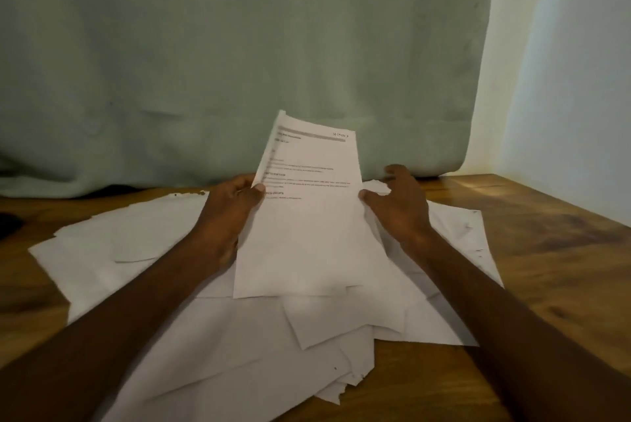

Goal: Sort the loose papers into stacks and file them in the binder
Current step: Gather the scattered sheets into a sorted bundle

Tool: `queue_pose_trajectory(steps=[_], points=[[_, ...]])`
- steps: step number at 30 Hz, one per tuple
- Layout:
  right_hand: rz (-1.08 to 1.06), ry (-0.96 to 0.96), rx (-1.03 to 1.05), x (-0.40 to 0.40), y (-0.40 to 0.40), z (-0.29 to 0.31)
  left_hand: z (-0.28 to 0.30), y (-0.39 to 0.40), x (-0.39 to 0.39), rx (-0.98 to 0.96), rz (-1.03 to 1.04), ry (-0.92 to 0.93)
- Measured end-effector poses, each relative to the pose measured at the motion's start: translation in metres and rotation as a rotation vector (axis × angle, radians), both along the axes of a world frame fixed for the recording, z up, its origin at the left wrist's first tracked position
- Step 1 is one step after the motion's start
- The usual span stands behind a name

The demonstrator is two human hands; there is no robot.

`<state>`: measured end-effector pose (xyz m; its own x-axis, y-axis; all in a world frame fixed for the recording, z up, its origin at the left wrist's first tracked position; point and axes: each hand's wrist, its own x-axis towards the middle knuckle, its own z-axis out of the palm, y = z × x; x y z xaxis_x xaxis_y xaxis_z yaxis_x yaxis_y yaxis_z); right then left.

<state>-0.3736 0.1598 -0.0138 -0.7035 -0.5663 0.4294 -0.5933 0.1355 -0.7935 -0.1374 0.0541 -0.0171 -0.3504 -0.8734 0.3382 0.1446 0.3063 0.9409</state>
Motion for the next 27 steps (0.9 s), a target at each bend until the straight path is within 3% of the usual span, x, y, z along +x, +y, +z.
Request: queue_pose_trajectory(steps=[4,8,12,14,16,18,22,27], points=[[0.222,-0.411,-0.109,0.008,0.01,0.014,0.004,-0.006,0.019,0.098,-0.092,0.093],[0.348,-0.43,-0.146,0.019,0.016,0.014,0.004,-0.001,0.022,0.061,-0.083,0.14],[0.334,-0.412,-0.148,0.02,0.011,0.015,0.005,-0.003,0.021,-0.002,0.042,0.113],[0.203,-0.291,-0.105,0.014,0.007,0.011,0.002,-0.008,0.023,-0.021,0.15,0.104],[-0.017,0.043,0.07,0.004,0.01,0.006,-0.001,-0.014,0.026,-0.024,0.29,0.056],[-0.109,0.208,0.261,-0.004,0.02,0.007,-0.002,-0.02,0.034,-0.034,0.426,-0.062],[-0.178,0.221,0.551,-0.021,0.031,0.011,-0.004,-0.026,0.045,-0.201,0.538,-0.337],[-0.193,0.216,0.734,-0.028,0.028,-0.001,-0.007,-0.024,0.05,-0.338,0.534,-0.663]])
